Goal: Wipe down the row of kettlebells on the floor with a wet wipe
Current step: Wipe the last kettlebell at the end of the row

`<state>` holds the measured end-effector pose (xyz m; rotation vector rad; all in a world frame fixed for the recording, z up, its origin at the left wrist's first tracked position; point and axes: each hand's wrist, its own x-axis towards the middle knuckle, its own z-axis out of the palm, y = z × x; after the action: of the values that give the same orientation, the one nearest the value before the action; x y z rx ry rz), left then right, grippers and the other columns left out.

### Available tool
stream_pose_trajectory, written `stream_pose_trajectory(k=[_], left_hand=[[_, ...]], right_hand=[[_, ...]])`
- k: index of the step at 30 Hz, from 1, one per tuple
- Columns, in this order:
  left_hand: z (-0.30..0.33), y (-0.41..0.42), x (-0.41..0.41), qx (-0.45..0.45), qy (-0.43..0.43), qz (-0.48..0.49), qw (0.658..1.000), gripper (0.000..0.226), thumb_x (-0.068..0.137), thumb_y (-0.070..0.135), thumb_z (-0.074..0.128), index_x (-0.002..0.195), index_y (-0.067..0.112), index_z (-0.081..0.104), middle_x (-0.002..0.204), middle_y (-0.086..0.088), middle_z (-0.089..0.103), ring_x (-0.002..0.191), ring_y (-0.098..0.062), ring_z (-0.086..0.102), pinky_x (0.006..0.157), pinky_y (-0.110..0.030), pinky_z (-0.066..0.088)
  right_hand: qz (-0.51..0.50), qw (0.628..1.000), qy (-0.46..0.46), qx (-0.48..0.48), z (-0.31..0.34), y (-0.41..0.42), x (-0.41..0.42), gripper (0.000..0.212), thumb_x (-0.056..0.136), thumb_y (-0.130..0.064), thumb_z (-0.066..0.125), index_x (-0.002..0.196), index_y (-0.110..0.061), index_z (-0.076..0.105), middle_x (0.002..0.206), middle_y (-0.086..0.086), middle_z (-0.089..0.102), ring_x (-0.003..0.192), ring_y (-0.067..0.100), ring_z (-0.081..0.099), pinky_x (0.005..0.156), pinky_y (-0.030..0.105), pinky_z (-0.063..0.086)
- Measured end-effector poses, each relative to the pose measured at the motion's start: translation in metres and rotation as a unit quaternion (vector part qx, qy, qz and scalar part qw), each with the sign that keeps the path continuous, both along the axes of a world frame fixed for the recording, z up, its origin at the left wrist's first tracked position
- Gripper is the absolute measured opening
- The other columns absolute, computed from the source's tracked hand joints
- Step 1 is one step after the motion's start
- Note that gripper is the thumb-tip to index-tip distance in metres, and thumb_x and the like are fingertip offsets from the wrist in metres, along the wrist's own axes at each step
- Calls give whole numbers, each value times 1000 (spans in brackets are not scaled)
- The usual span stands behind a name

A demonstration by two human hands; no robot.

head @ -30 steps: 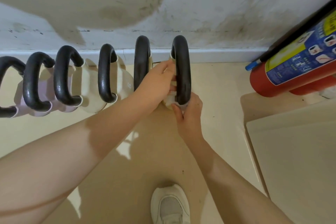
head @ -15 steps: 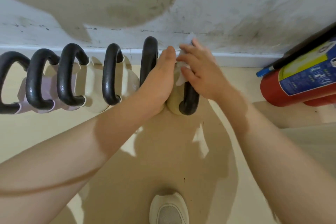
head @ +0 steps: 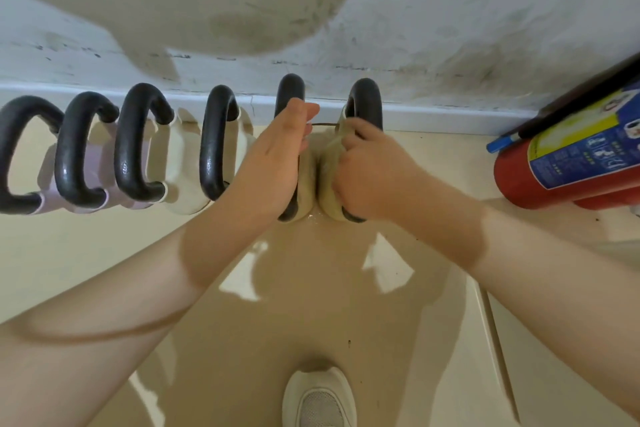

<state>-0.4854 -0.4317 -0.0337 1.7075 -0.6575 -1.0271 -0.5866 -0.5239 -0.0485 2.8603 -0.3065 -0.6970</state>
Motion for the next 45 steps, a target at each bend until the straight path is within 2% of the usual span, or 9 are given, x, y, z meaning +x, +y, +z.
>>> stream_pose_trajectory(k=[11,19,21,24,32,36,40,42,45], left_hand=[[-2,4,-13,9,-93,-73,993,71,75,70,13,115,31,56,120,9,59,117,-7,52,108,-38,37],[-6,7,-22,15,-48,-102,993,30,95,39,32,110,29,55,113,9,61,113,-10,55,106,-40,40],[-10,7,-29,31,-31,-112,993,28,97,26,36,118,24,54,112,10,60,113,-11,54,106,-39,40],[-12,4,-36,65,-54,-121,989,34,96,19,40,128,20,51,120,3,61,107,-11,56,102,-32,42],[0,1,-39,86,-34,-88,992,33,96,25,42,124,19,59,115,0,65,105,-14,60,92,-26,46],[6,1,-41,82,-24,-115,990,29,96,30,40,94,18,66,86,2,67,80,-7,61,70,-14,47],[5,3,-40,85,-16,-121,989,32,97,34,37,97,22,66,86,6,67,80,1,58,61,-3,43],[5,3,-40,94,-14,-128,987,35,97,36,36,94,22,68,93,5,67,81,3,54,64,-2,40],[7,3,-40,107,-18,-145,984,34,97,38,34,74,35,58,77,15,59,69,8,50,52,7,33]], right_hand=[[141,954,-22,-264,-74,53,-63,42,85,-23,39,117,-17,66,128,2,61,128,21,46,117,43,15],[34,936,-341,-83,-82,32,-89,54,95,-26,39,145,-13,26,151,-2,31,143,18,17,117,36,17],[-186,870,-431,155,-73,36,-82,56,95,-23,35,147,-10,16,152,-2,24,140,17,24,116,33,24],[-355,666,-447,480,-61,49,-66,30,97,-14,31,123,-12,45,111,-12,56,105,-6,51,96,13,39],[-436,474,-347,682,-38,22,-50,18,95,-12,46,89,-18,62,71,-13,70,71,-2,64,68,13,47],[-475,472,-245,701,-30,-1,-40,17,73,-15,65,90,-11,64,69,-5,71,70,8,68,66,19,52],[-552,451,-373,593,-33,26,-31,6,82,-14,64,78,-18,62,58,-10,64,55,4,62,61,24,48],[-596,501,-466,421,-44,51,-22,22,82,-17,61,67,-28,49,53,-12,54,50,7,54,60,30,47],[-597,574,-512,229,-57,69,-10,23,82,-19,58,72,-28,39,58,-14,45,59,4,45,96,33,38]])
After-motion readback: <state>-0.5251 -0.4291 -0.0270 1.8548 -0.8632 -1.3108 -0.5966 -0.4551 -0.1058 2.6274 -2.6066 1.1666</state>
